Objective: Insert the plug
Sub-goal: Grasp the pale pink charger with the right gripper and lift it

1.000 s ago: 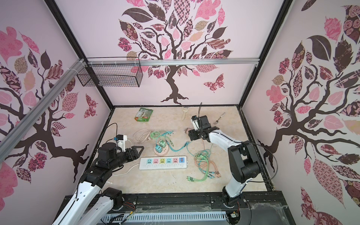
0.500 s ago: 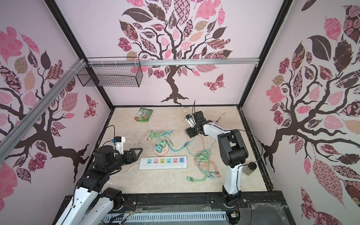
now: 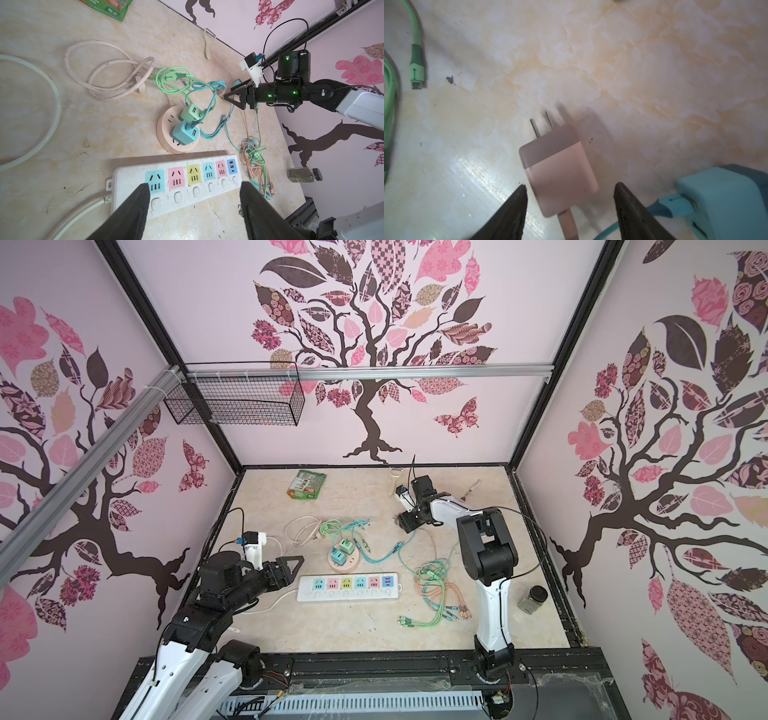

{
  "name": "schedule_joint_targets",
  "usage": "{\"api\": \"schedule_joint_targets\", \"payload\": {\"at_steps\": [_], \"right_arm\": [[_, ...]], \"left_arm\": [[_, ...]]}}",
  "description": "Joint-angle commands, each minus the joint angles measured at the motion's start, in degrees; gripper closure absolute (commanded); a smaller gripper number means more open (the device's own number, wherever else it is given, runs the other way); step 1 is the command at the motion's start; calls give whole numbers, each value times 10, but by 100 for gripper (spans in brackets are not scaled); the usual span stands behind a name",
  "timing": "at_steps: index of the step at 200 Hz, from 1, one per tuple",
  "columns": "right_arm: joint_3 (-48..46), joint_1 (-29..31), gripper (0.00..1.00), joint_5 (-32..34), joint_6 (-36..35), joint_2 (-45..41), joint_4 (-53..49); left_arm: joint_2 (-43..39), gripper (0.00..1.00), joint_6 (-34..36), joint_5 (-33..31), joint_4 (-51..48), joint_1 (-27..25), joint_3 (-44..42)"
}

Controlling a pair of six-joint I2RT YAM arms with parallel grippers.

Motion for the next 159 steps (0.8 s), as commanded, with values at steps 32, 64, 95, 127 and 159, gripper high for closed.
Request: {"api": "schedule_joint_targets", "payload": {"at_steps": [32, 64, 95, 127, 159], "right_arm": [[41, -3, 36, -12, -6, 41, -24], [40, -3, 40, -16, -3, 44, -22], [41, -3, 44, -19, 4, 48, -21], [32, -3, 55, -25, 16, 38, -12], [18, -3, 64, -25, 35, 12, -6]], "left_arm": [[-9, 28, 4, 2, 1, 3, 15], [-12, 28, 4, 0, 1, 3, 14], [-13, 28, 3, -1, 2, 3, 13], [-15, 28, 0, -1, 6, 3, 9], [-14, 28, -1, 5, 9, 3, 9]]}}
